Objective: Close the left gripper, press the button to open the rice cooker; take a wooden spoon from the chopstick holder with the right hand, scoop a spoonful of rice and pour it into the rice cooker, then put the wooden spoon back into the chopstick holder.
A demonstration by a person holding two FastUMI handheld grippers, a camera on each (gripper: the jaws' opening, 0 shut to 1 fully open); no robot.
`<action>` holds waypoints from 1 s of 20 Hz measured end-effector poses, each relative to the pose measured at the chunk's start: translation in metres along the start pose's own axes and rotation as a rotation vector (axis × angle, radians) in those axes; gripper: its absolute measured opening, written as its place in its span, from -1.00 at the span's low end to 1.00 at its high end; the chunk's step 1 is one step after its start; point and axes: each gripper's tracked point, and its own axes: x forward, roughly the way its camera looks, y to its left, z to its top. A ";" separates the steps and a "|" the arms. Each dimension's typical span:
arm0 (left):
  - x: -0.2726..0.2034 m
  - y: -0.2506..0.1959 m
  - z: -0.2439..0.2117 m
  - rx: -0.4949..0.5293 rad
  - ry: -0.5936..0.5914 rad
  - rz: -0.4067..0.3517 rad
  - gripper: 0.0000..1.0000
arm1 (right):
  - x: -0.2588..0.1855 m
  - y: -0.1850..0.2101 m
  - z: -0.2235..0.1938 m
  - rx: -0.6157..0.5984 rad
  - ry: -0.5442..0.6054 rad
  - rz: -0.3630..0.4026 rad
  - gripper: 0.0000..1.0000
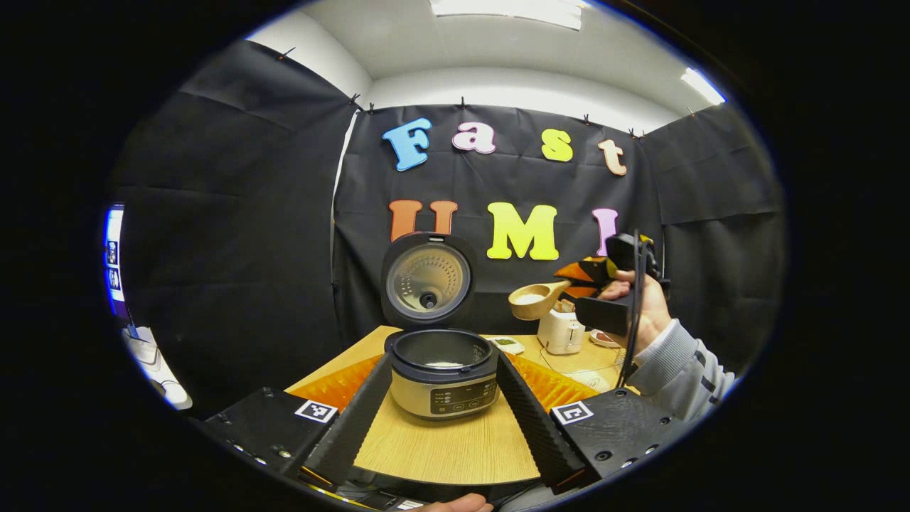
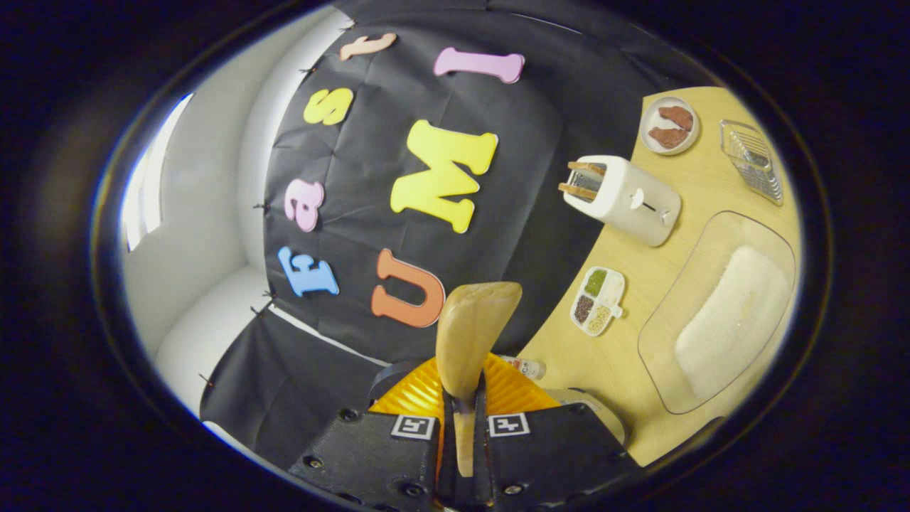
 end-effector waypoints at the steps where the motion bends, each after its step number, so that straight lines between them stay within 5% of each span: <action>1: 0.000 0.001 -0.001 0.006 0.001 0.003 0.88 | 0.007 0.009 -0.009 -0.047 0.005 0.006 -0.72; 12: 0.001 0.034 -0.009 -0.025 0.006 0.061 0.89 | 0.058 0.029 -0.074 -0.652 -0.021 -0.055 -0.72; 20: -0.001 0.039 -0.020 -0.026 0.032 0.078 0.88 | 0.074 0.040 -0.123 -1.066 0.048 0.018 -0.71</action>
